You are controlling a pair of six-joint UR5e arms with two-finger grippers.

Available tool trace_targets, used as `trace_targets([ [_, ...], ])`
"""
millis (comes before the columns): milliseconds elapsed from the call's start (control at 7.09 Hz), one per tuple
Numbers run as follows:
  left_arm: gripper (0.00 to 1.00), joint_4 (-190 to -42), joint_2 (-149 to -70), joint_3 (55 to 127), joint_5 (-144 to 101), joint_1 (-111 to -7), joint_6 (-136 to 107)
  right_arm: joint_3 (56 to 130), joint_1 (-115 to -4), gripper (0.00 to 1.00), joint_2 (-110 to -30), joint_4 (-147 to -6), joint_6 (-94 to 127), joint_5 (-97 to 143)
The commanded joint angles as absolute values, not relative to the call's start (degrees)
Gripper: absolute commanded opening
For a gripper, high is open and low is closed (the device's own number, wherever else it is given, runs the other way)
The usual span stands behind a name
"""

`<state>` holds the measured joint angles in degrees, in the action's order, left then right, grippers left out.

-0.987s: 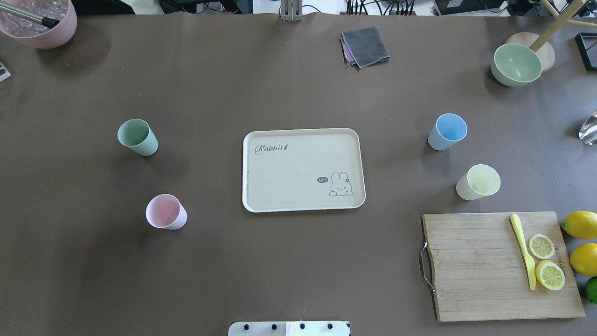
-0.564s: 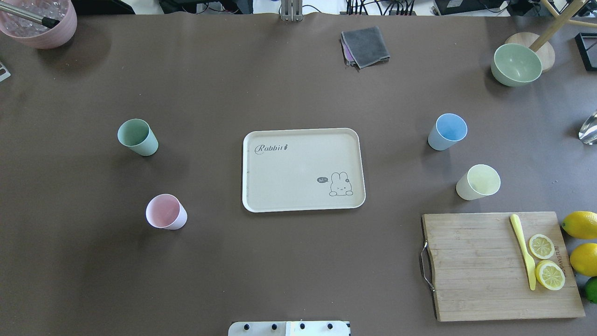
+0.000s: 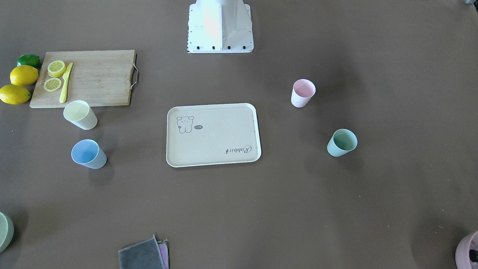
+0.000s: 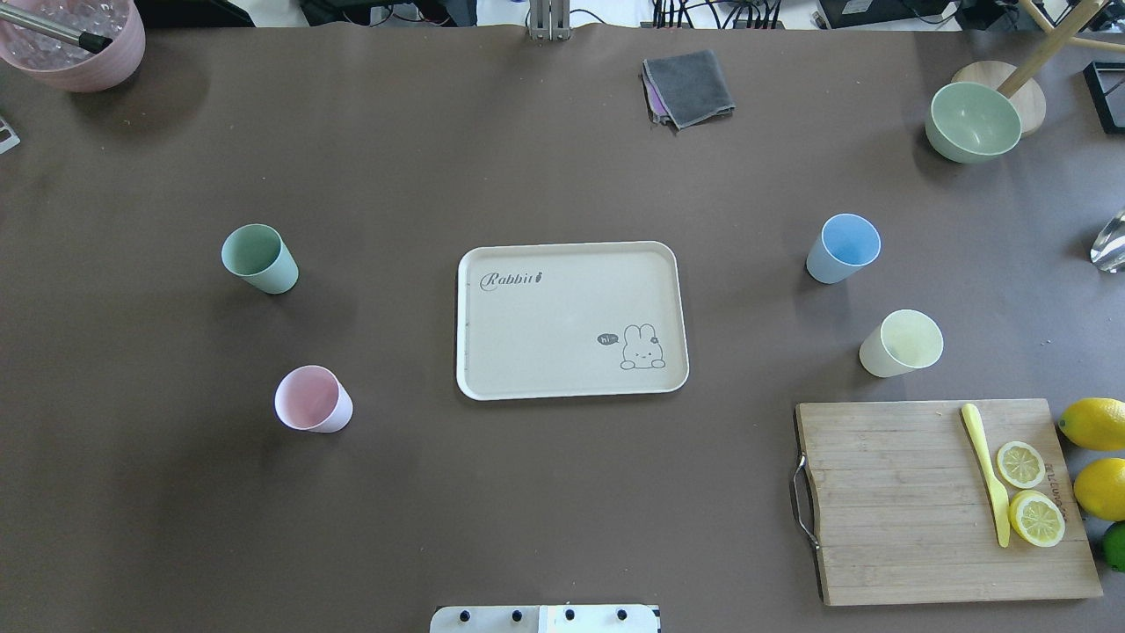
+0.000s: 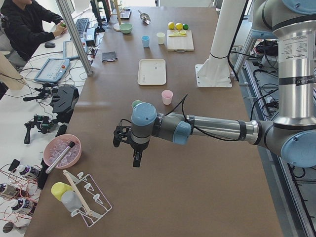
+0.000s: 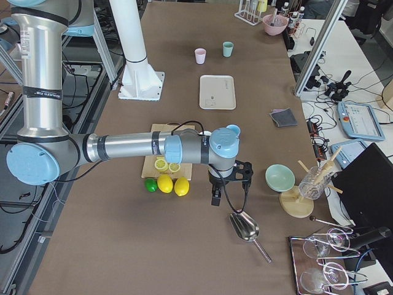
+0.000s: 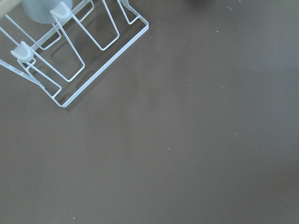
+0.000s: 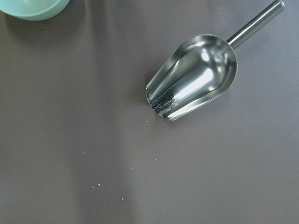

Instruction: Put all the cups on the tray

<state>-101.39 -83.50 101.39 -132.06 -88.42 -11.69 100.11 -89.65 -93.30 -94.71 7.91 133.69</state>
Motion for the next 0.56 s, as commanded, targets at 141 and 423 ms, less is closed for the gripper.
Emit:
trace_targets([
  [141,0.98,-101.3,-83.5,101.3,-132.1,-88.4,-11.7,100.1,-89.6,1.0,-93.3,-94.7,7.9,133.9],
  [423,0.98,-101.5,-83.3,100.5,-132.1,-88.4,-11.7,100.1,-89.6,1.0,-93.3,-94.7,7.9,133.9],
])
